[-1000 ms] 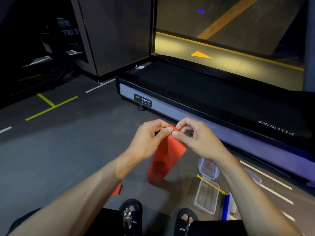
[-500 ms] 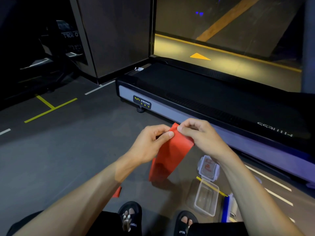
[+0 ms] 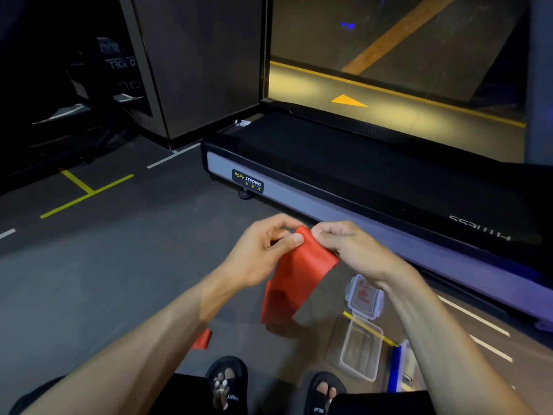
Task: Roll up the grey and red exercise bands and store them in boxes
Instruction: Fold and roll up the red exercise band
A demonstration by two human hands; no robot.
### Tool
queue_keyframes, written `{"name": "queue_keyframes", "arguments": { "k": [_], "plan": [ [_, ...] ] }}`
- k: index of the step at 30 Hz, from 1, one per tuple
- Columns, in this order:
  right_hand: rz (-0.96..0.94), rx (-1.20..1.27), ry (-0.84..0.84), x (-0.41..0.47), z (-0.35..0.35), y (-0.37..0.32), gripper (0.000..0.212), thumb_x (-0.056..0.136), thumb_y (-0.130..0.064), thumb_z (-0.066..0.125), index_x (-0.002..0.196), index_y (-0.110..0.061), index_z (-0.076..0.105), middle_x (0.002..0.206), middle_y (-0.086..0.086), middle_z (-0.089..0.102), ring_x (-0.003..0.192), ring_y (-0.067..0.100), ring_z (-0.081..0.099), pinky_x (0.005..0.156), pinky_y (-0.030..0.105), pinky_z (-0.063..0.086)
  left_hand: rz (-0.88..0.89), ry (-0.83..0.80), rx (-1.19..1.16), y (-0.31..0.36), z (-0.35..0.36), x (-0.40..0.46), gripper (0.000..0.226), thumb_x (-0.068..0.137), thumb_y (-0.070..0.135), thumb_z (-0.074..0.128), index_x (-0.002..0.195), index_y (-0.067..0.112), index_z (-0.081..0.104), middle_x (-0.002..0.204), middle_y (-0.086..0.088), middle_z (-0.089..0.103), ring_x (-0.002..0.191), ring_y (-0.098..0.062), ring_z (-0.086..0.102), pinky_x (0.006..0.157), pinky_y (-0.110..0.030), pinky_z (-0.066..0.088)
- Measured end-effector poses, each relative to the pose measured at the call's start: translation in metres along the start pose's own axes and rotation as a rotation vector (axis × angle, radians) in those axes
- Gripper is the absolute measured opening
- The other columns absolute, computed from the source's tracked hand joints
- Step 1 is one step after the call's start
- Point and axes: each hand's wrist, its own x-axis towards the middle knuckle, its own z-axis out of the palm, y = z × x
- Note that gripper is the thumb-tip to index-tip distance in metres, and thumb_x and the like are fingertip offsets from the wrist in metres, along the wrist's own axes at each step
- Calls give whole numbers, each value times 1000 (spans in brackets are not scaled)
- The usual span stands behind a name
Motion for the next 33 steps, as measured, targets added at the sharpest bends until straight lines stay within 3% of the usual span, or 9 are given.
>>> {"name": "queue_keyframes", "arguments": {
  "k": [2,5,9,18,21,25,29,31,33],
  "plan": [
    [-22,-87,16,1,-1,3,49,99,-42,55,83,5,57,70,4,47,66,20,39,65,36,32,-27,22,6,-2,-1,0,18,94,24,66,103,7,67,79,-10,71,76,-16,62,76,-37,49],
    [-104,-175,73,2,0,3,26,91,-42,69,95,-16,72,73,-3,60,66,12,51,67,35,45,-34,73,44,-4,-2,0,18,96,21,68,99,3,67,78,-6,72,74,-17,63,73,-34,48],
    [-201,-309,202,6,0,0,24,78,-46,73,88,-25,71,76,-1,69,68,17,63,72,46,55,-48,125,-54,0,2,3,11,97,13,65,99,2,66,79,-6,75,74,-18,69,72,-31,53],
    [-218,-332,240,10,-7,-9,10,87,-25,79,82,-20,71,73,1,70,69,16,64,73,44,55,-22,48,-4,-3,-1,-1,25,98,27,59,112,8,67,98,-11,77,91,-17,69,90,-43,54],
    [-194,-293,229,10,-7,-11,10,89,-24,78,82,-19,73,76,3,71,67,11,62,73,40,52,0,62,48,-5,-3,-2,23,100,28,57,103,9,69,95,-14,74,87,-17,67,89,-55,51],
    [-149,-188,182,9,-7,-11,13,93,-27,74,84,-17,74,78,11,71,66,20,59,68,40,48,-1,91,59,-2,-5,-3,24,99,29,58,103,8,69,94,-12,76,87,-22,70,89,-56,52],
    [-110,-120,88,11,-6,-8,23,95,-35,66,84,-16,72,69,0,64,66,11,54,68,35,41,37,59,37,2,-4,-3,31,102,23,58,132,19,60,82,-4,76,82,-24,73,85,-44,56],
    [-104,-109,55,12,-7,-7,23,98,-31,64,83,-16,71,68,-4,62,65,10,52,67,33,39,69,53,77,2,-4,-4,37,105,15,55,142,21,53,58,11,60,59,-3,53,65,-21,43],
    [-94,-95,36,12,-7,-7,23,102,-24,62,83,-13,70,67,-6,59,64,8,49,64,29,37,82,58,116,2,-5,-3,37,105,13,54,140,23,56,52,15,43,53,-2,35,57,-17,32]
  ]
}}
